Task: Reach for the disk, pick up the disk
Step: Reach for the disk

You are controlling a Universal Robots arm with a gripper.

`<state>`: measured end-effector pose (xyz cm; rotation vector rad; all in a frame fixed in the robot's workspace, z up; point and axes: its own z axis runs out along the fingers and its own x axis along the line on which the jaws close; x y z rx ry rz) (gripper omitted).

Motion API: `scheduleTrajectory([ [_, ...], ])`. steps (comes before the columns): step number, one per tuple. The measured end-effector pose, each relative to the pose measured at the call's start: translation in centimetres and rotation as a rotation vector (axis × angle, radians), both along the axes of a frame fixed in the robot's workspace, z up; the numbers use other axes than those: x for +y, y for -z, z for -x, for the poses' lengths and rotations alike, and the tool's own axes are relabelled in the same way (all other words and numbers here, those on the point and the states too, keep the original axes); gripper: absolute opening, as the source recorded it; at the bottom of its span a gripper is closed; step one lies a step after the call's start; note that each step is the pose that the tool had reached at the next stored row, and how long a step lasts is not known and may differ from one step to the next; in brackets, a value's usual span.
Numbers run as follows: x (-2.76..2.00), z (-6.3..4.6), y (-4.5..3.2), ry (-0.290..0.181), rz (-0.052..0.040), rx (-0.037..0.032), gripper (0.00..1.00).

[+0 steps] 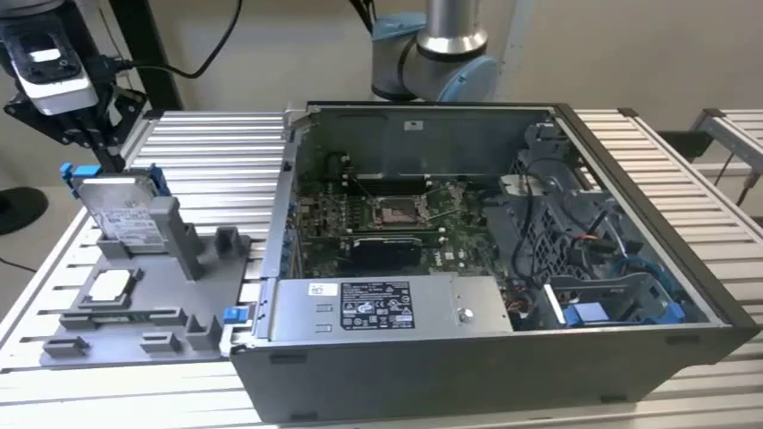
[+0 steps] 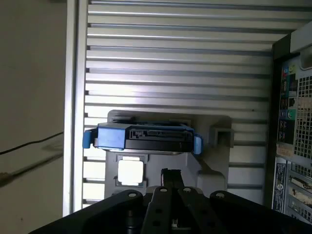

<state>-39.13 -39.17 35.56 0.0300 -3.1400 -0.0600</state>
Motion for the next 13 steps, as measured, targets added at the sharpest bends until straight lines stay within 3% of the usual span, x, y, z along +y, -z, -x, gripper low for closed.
scheduleTrajectory([
  [4, 0.37, 0.0, 0.0, 0.0, 0.0001, 0.0001, 0.0],
  [8, 1.7, 0.1, 0.0, 0.0, 0.0008, -0.0001, 0.0],
  [13, 1.97, 1.2, 0.0, 0.0, 0.0009, 0.0, 0.0],
])
